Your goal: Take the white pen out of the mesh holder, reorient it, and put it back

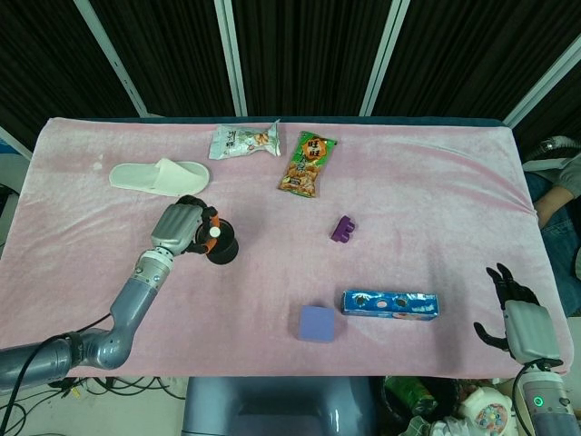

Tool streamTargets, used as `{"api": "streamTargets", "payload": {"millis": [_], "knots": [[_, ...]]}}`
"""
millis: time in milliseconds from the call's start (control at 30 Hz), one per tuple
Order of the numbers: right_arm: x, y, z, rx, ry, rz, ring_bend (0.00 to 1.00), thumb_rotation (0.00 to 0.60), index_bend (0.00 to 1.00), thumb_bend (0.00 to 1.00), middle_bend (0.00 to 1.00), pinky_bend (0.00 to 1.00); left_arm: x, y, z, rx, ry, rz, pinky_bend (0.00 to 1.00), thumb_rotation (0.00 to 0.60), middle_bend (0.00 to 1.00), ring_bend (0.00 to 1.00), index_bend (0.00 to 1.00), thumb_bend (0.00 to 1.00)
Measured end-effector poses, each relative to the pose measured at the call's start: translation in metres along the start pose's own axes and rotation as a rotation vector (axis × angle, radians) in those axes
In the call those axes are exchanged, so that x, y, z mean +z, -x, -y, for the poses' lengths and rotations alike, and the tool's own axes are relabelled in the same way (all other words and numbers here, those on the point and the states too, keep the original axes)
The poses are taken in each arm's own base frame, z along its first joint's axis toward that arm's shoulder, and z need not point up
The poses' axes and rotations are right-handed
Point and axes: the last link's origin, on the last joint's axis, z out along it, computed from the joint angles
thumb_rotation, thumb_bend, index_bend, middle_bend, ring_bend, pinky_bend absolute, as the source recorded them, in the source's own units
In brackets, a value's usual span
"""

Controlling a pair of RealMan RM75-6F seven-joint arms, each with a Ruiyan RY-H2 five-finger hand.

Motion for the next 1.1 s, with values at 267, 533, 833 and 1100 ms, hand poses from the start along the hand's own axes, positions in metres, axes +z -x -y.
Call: {"api": "streamTargets", "payload": {"millis": [267, 533, 833, 1100], "knots": [[0.0, 0.0, 0.0, -0.001, 0.0, -0.002, 0.16, 0.6, 0.0, 0.19, 0.0, 0.17, 0.003, 0.005, -0.002, 0.043, -0.033, -0.003, 0.14, 0.6, 0.6, 0.23, 0.63, 0.41], [0.0, 0.0, 0.0, 0.0, 0.001, 0.001, 0.16, 0.6, 0.0, 0.19, 0.0, 0.17, 0.004, 0.008, -0.005, 0.024, -0.022, 0.019, 0.14, 0.6, 0.58, 0.23, 0.53, 0.4], [0.0, -0.001, 0.0, 0.004, 0.002, 0.0, 0.16, 0.6, 0.0, 0.19, 0.0, 0.17, 0.007, 0.016, -0.01, 0.011, -0.005, 0.032, 0.14, 0.6, 0.58, 0.23, 0.53, 0.4], [0.0, 0.0, 0.0, 0.003, 0.001, 0.001, 0.16, 0.6, 0.0, 0.19, 0.0, 0.17, 0.007, 0.019, -0.01, 0.023, -0.006, 0.032, 0.13, 0.6, 0.58, 0.23, 0.51, 0.4]]}}
